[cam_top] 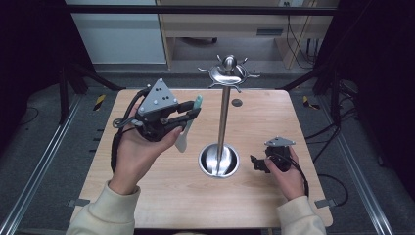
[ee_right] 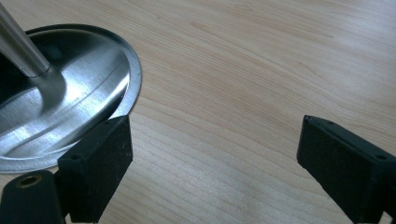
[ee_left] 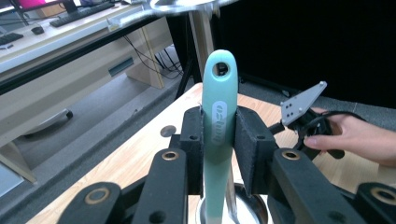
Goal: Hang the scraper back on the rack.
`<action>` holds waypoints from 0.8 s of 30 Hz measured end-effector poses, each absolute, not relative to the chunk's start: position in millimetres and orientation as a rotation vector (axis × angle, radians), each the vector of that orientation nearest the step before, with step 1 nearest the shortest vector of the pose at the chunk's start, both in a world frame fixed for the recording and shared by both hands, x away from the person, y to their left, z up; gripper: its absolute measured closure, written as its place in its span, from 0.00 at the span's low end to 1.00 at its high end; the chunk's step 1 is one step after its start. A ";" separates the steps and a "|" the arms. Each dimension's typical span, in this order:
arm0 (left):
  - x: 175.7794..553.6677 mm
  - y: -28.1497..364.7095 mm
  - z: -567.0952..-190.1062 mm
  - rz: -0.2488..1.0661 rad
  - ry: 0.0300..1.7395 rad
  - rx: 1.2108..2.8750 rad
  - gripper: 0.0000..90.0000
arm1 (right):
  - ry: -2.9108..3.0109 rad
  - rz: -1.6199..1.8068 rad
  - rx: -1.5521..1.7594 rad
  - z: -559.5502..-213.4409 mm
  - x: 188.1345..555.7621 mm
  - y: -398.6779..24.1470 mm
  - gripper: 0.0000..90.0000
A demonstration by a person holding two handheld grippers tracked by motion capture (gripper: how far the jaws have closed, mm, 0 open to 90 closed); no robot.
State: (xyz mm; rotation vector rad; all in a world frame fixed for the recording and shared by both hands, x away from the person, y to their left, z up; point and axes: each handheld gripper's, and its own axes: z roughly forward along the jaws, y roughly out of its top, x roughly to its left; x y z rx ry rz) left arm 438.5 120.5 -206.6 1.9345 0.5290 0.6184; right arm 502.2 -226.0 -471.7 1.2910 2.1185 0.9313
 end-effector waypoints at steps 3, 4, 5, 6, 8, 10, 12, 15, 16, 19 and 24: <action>438.8 119.2 -201.0 0.621 0.528 1.920 0.82 | 2.120 0.931 1.294 -471.5 502.0 -225.9 0.12; 438.9 119.1 -199.2 0.620 0.528 1.910 0.82 | 2.121 0.933 1.294 -471.6 501.9 -225.8 0.12; 439.2 119.1 -197.4 0.616 0.525 1.907 0.82 | 2.121 0.934 1.295 -471.6 501.9 -225.7 0.12; 439.5 118.8 -195.8 0.615 0.525 1.905 0.82 | 2.122 0.935 1.293 -471.7 502.0 -225.7 0.12; 440.3 118.2 -193.3 0.621 0.526 1.906 0.82 | 2.124 0.933 1.290 -472.1 502.3 -226.1 0.12; 442.0 118.0 -191.8 0.618 0.532 1.900 0.82 | 2.127 0.933 1.290 -472.2 502.5 -226.2 0.12; 443.5 118.3 -190.4 0.596 0.534 1.888 0.82 | 2.127 0.934 1.290 -472.1 502.4 -226.2 0.12; 443.9 116.7 -188.1 0.603 0.533 1.889 0.82 | 2.127 0.938 1.294 -472.0 502.3 -226.0 0.12; 444.5 116.3 -187.5 0.602 0.535 1.887 0.82 | 2.128 0.935 1.292 -472.1 502.4 -226.3 0.12; 446.7 115.0 -186.8 0.588 0.539 1.885 0.82 | 2.130 0.935 1.297 -472.1 502.4 -226.0 0.12; 449.0 112.8 -188.1 0.585 0.548 1.891 0.82 | 2.131 0.939 1.298 -471.9 502.4 -226.5 0.12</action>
